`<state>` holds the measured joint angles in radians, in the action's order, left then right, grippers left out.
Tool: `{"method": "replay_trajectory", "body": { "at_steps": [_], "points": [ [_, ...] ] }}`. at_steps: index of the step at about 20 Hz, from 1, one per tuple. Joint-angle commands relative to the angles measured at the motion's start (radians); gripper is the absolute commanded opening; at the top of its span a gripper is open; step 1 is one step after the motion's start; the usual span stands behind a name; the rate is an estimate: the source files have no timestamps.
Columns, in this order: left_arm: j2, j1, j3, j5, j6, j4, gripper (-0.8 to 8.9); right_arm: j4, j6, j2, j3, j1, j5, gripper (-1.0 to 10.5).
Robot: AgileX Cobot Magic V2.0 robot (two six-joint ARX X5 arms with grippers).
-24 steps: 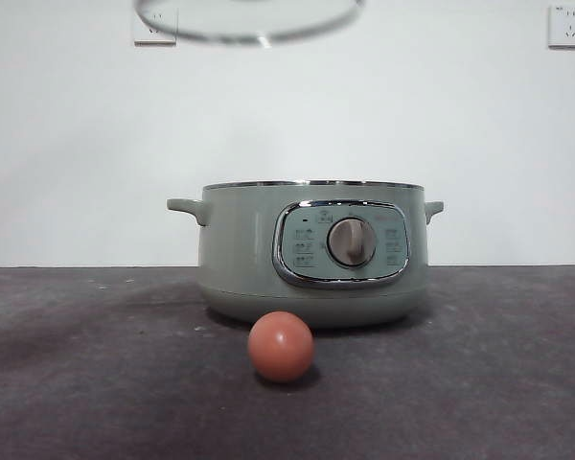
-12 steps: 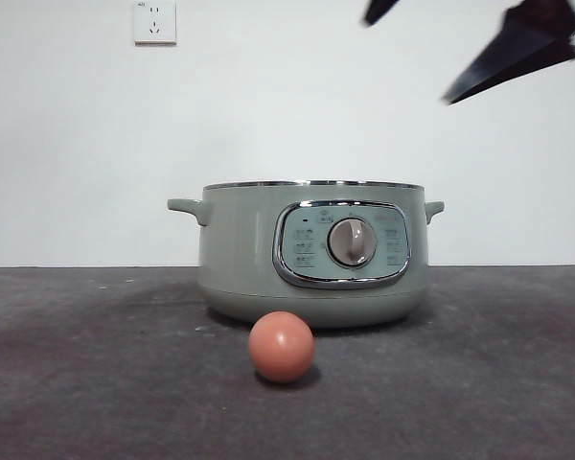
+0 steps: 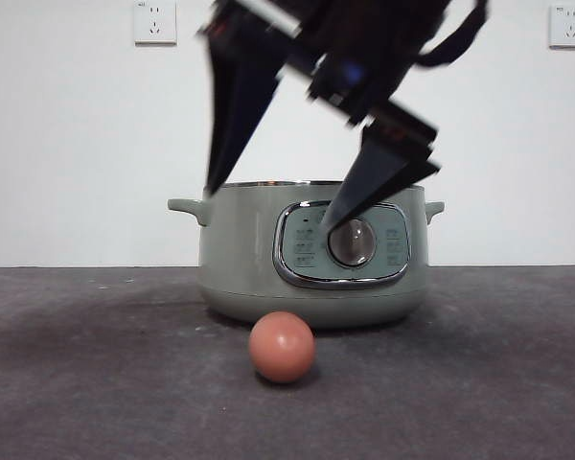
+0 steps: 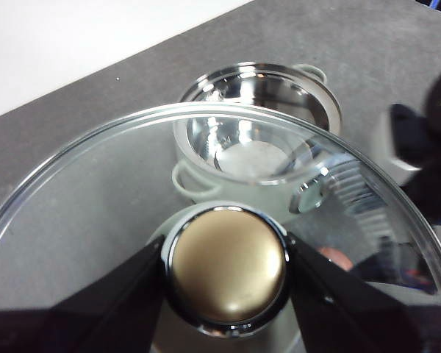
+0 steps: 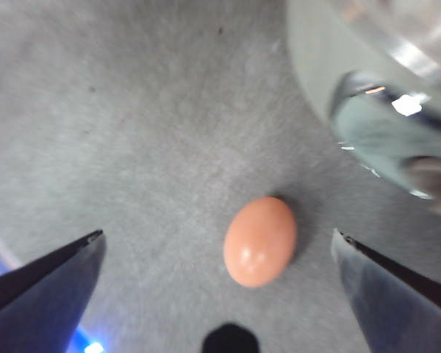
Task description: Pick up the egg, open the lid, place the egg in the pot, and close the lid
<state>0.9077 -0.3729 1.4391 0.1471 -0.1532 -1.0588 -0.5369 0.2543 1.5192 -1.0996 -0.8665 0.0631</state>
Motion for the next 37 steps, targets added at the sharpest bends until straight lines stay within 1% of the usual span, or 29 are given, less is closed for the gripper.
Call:
{"method": "replay_trajectory", "body": {
  "at_steps": [1,3,5,8,14,15,17,19,20,21,22,25,27,28,31,32,37],
  "points": [
    [-0.085,0.002,-0.046,-0.009,0.018,0.049,-0.06,0.025,0.082,0.056,-0.002,-0.031,-0.063,5.6],
    [-0.146,0.002,-0.069,-0.022,0.024,0.019,-0.06,0.042,0.109,0.098,-0.002,-0.047,-0.104,5.6],
    [-0.194,0.002,-0.069,-0.037,0.030,-0.023,-0.06,0.062,0.124,0.137,-0.002,-0.050,-0.118,5.6],
    [-0.253,0.002,-0.069,-0.057,0.037,-0.068,-0.06,0.074,0.149,0.186,-0.002,-0.050,-0.171,5.6],
    [-0.294,0.002,-0.069,-0.063,0.045,-0.108,-0.06,0.084,0.181,0.267,-0.001,-0.050,-0.176,5.6],
    [-0.294,0.002,-0.069,-0.063,0.045,-0.108,-0.06,0.084,0.193,0.274,-0.001,-0.050,-0.176,5.4],
    [-0.293,0.002,-0.069,-0.063,0.045,-0.108,-0.06,0.076,0.200,0.277,-0.001,-0.050,-0.177,4.3],
    [-0.293,0.002,-0.069,-0.063,0.045,-0.107,-0.06,0.064,0.199,0.277,-0.001,-0.050,-0.177,3.6],
    [-0.293,0.002,-0.069,-0.063,0.045,-0.107,-0.06,0.052,0.199,0.277,-0.001,-0.050,-0.177,2.7],
    [-0.293,0.002,-0.069,-0.063,0.045,-0.107,-0.06,0.043,0.200,0.277,-0.001,-0.050,-0.177,2.1],
    [-0.293,0.002,-0.069,-0.063,0.045,-0.107,-0.06,0.035,0.199,0.277,-0.001,-0.051,-0.176,1.9],
    [-0.293,0.002,-0.069,-0.063,0.045,-0.105,-0.06,0.034,0.199,0.277,-0.001,-0.051,-0.176,1.7],
    [-0.293,0.002,-0.069,-0.063,0.045,-0.105,-0.06,0.034,0.198,0.277,-0.001,-0.051,-0.176,0.3],
    [-0.293,0.002,-0.069,-0.063,0.045,-0.105,-0.06,0.037,0.198,0.277,-0.001,-0.051,-0.176,-0.2],
    [-0.293,0.002,-0.069,-0.063,0.044,-0.104,-0.06,0.040,0.190,0.257,-0.001,-0.057,-0.172,-0.1],
    [-0.293,0.002,-0.069,-0.063,0.044,-0.103,-0.06,0.037,0.190,0.235,-0.001,-0.059,-0.159,-0.1],
    [-0.290,0.002,-0.069,-0.062,0.044,-0.086,-0.06,0.032,0.174,0.048,-0.003,-0.115,-0.113,-0.1]
  ]
}}
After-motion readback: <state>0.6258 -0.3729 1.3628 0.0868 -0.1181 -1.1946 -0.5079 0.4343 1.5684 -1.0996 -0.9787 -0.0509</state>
